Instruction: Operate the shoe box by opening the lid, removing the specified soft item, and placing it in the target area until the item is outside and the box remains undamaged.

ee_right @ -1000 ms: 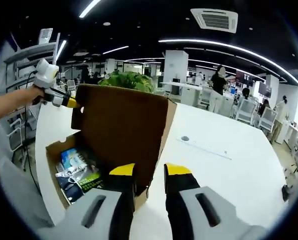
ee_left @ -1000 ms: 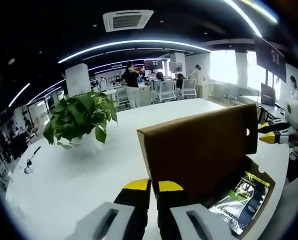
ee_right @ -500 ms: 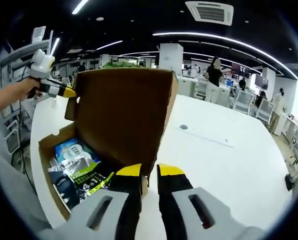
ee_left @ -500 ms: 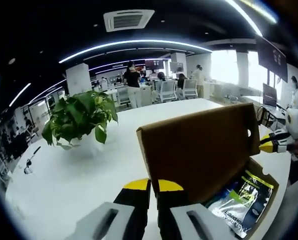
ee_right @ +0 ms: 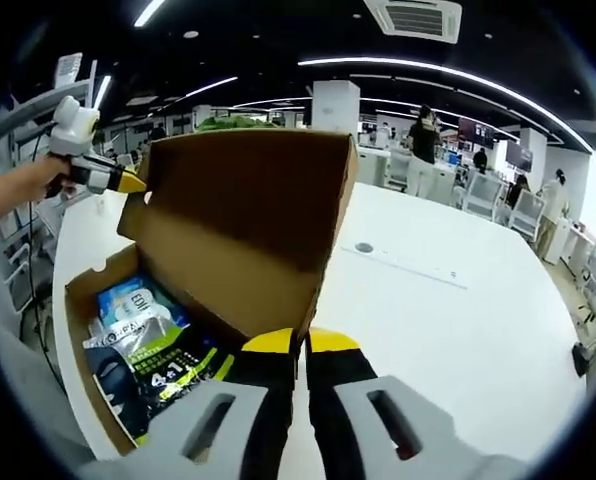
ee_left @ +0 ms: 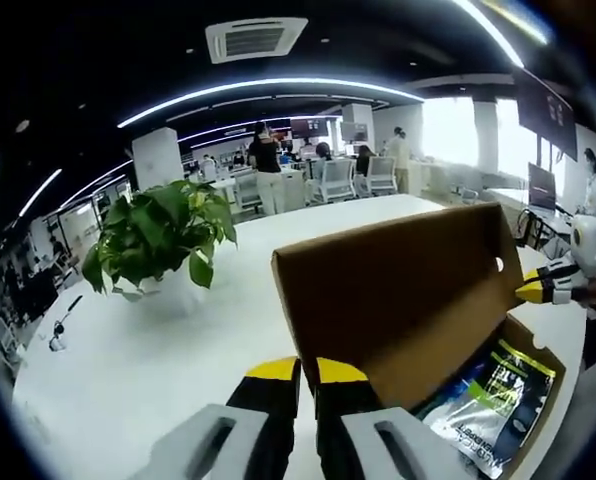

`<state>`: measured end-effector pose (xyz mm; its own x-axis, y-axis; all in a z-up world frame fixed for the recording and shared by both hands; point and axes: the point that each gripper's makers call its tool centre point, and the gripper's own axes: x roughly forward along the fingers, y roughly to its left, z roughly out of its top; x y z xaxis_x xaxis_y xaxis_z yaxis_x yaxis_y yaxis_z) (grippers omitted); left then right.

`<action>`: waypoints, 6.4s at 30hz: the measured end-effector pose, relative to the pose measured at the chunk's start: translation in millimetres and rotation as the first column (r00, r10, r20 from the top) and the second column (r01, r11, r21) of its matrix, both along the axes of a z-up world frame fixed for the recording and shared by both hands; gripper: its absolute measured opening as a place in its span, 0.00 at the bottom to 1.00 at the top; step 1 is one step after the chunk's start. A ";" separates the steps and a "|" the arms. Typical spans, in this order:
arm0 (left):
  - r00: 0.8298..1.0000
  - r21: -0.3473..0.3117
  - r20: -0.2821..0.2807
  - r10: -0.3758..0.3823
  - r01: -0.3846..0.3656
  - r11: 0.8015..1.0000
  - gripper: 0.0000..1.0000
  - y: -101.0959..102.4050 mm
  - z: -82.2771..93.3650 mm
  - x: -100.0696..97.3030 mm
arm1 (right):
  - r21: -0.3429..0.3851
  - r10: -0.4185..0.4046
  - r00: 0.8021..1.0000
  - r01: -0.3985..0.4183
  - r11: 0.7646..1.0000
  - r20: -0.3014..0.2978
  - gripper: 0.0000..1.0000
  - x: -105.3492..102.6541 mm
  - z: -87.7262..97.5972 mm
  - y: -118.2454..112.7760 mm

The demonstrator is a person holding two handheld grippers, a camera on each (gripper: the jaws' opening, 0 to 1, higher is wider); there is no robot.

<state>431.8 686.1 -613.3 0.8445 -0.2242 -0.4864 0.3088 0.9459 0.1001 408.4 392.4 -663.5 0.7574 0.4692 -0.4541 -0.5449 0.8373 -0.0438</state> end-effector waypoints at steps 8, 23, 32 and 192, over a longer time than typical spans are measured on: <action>0.999 -0.025 -0.019 0.047 -0.047 0.999 0.06 7.6 -15.4 -10.4 | -0.010 0.007 1.000 -0.007 1.000 0.006 0.01 5.6 -0.2 0.3; 0.993 -0.052 -0.075 0.087 -0.091 0.995 0.03 5.1 -45.0 -19.0 | -0.022 0.008 1.000 -0.008 1.000 -0.006 0.02 19.2 -5.9 1.2; 0.990 -0.075 -0.080 0.113 -0.119 0.990 0.02 5.7 -50.1 -10.0 | -0.021 0.002 1.000 -0.003 1.000 -0.027 0.03 26.1 -12.4 1.3; 0.824 -0.463 -0.458 -0.333 0.098 0.881 0.00 -101.9 -106.2 -141.2 | 0.097 0.302 0.808 -0.295 0.951 -0.506 0.03 -59.9 -64.2 73.1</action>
<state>290.7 584.2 -719.5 0.4031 -0.6422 -0.6520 0.4029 0.7642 -0.5036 348.5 465.5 -727.7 0.2415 0.6423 -0.7274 -0.7095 0.6283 0.3193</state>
